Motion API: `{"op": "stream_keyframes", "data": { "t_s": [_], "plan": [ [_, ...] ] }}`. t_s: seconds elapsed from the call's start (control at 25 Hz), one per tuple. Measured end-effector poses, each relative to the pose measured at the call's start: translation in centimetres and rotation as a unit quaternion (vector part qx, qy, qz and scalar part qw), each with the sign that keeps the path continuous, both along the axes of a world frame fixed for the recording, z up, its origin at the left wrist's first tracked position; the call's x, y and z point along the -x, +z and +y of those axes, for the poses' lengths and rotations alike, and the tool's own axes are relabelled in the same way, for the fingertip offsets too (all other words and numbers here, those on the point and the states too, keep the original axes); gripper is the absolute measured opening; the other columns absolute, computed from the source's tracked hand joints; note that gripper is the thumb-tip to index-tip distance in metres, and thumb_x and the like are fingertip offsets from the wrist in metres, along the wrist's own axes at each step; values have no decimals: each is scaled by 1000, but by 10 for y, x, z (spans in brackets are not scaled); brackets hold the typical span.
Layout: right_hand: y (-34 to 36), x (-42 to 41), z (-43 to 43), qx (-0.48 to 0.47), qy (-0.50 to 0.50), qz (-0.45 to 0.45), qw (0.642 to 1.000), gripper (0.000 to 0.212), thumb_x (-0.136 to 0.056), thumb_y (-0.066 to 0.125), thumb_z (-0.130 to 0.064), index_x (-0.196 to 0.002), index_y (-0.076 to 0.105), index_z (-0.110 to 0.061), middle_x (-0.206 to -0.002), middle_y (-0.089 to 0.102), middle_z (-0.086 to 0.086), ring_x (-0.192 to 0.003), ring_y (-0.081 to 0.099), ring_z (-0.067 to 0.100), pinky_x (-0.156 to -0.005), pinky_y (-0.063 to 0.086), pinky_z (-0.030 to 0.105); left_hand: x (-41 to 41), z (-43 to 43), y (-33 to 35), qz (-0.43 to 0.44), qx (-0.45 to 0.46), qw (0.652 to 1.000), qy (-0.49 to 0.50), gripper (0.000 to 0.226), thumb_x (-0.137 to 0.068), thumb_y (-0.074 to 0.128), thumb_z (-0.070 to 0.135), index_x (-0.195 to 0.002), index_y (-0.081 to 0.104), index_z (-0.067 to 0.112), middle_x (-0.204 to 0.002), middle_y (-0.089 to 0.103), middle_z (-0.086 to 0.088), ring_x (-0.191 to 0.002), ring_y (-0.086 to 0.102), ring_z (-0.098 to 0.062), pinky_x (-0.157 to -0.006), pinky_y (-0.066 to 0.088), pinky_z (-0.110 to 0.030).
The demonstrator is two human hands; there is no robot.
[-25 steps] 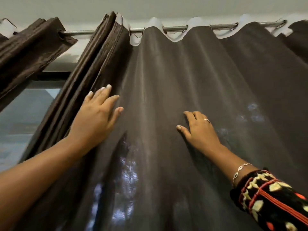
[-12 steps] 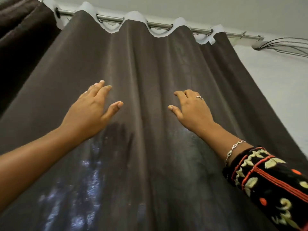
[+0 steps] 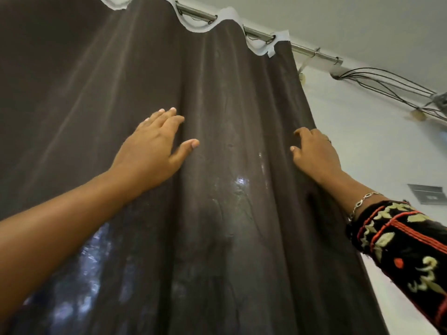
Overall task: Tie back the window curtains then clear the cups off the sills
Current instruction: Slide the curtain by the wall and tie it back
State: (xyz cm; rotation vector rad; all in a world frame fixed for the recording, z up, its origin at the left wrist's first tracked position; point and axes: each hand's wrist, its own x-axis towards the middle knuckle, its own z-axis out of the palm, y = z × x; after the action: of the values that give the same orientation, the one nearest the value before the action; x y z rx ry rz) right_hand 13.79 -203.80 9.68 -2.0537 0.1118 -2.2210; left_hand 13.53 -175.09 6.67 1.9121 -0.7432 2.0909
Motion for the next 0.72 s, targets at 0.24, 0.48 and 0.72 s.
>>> {"op": "stream_keyframes", "data": {
  "t_s": [0.24,0.48,0.72],
  "plan": [
    [-2,-2,-48,-95,35,36,994,47,-91,54,-27,-130,40,-5,-130,44,23,-119,43,41,-98,38,46,-21,-77,-1,59,57,984,-156,54,-91,47,41,-134,40,10,-147,36,-8,-138,28,-23,-108,26,-35],
    [9,-3,-56,-230,365,29,902,33,-88,60,-26,-107,51,0,-96,58,12,-87,59,26,-74,46,36,-22,-136,-2,94,102,961,-238,62,-89,51,44,-136,34,7,-144,37,-10,-134,31,-24,-104,32,-37],
    [27,-11,-63,-147,321,39,935,42,-88,58,-27,-121,47,-3,-103,60,8,-89,59,26,-74,49,35,-46,-166,8,98,140,951,-259,66,-83,65,23,-136,29,4,-145,33,-13,-135,29,-27,-106,31,-36]
  ]
}}
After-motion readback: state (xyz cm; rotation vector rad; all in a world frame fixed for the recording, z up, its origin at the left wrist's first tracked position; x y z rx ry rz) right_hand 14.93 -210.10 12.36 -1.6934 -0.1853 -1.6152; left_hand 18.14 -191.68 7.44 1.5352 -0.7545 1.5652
